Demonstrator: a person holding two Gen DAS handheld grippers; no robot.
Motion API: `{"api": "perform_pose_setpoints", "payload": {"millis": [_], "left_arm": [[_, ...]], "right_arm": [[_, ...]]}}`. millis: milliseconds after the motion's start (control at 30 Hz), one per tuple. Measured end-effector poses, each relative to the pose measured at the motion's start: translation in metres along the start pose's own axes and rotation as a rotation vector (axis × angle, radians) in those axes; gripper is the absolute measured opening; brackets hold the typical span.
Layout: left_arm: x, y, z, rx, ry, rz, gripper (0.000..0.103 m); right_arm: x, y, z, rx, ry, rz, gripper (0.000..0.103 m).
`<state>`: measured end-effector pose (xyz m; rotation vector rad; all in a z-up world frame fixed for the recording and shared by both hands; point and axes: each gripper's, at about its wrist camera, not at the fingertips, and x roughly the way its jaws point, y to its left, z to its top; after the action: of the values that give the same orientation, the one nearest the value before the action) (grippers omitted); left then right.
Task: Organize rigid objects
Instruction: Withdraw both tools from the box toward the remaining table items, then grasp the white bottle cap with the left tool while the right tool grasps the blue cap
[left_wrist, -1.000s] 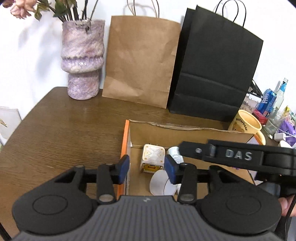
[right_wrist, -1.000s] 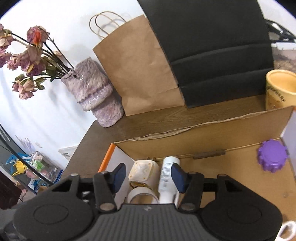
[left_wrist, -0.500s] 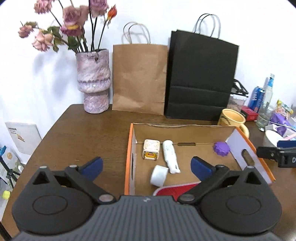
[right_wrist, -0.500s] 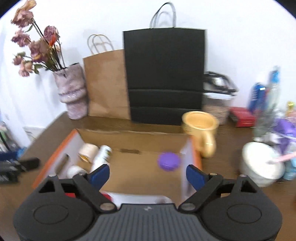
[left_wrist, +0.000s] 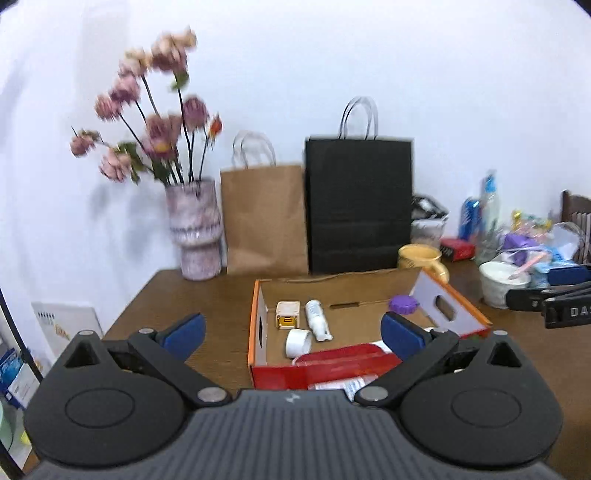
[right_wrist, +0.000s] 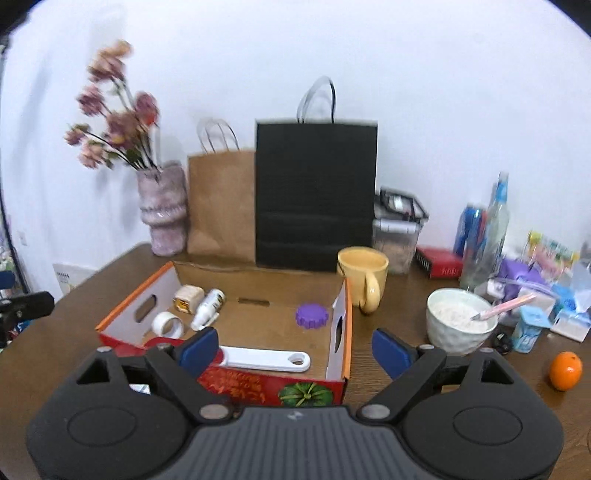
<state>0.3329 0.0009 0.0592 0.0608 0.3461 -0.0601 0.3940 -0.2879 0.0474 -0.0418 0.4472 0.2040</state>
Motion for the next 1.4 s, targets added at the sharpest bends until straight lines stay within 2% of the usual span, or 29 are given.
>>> {"api": "perform_pose_setpoints", "payload": {"millis": [133, 200, 367, 433, 533, 633, 733, 800, 867, 1200, 1400], "left_arm": [[-0.050, 0.003, -0.033, -0.047, -0.058, -0.017, 0.103], [-0.070, 0.003, -0.050, -0.061, -0.070, 0.004, 0.103], [-0.127, -0.002, -0.097, -0.014, -0.184, 0.047, 0.103], [-0.146, -0.004, -0.113, -0.011, -0.190, 0.078, 0.103], [-0.182, -0.008, -0.136, -0.068, -0.200, 0.086, 0.103], [-0.215, -0.011, -0.156, -0.081, -0.204, 0.084, 0.103], [-0.239, -0.013, -0.173, -0.070, -0.198, 0.053, 0.103], [-0.252, -0.014, -0.184, -0.067, -0.187, 0.016, 0.103], [-0.257, -0.015, -0.191, -0.062, -0.189, 0.010, 0.103], [-0.239, -0.014, -0.193, -0.083, -0.171, 0.044, 0.103], [-0.209, -0.013, -0.188, -0.096, -0.122, 0.053, 0.103]], "right_arm": [[-0.046, 0.008, -0.035, 0.016, -0.058, 0.014, 0.096], [-0.067, 0.013, -0.054, 0.001, -0.094, 0.013, 0.098], [-0.129, 0.028, -0.113, -0.014, -0.209, 0.045, 0.099], [-0.153, 0.033, -0.134, -0.010, -0.236, 0.041, 0.099], [-0.187, 0.040, -0.157, -0.012, -0.270, 0.026, 0.101], [-0.218, 0.043, -0.181, 0.051, -0.278, 0.021, 0.101], [-0.251, 0.049, -0.214, 0.106, -0.329, 0.007, 0.101], [-0.266, 0.055, -0.234, 0.099, -0.334, 0.029, 0.103], [-0.272, 0.059, -0.245, 0.070, -0.322, 0.030, 0.103], [-0.255, 0.065, -0.241, 0.072, -0.289, 0.051, 0.103], [-0.226, 0.059, -0.231, 0.068, -0.268, 0.030, 0.103]]}}
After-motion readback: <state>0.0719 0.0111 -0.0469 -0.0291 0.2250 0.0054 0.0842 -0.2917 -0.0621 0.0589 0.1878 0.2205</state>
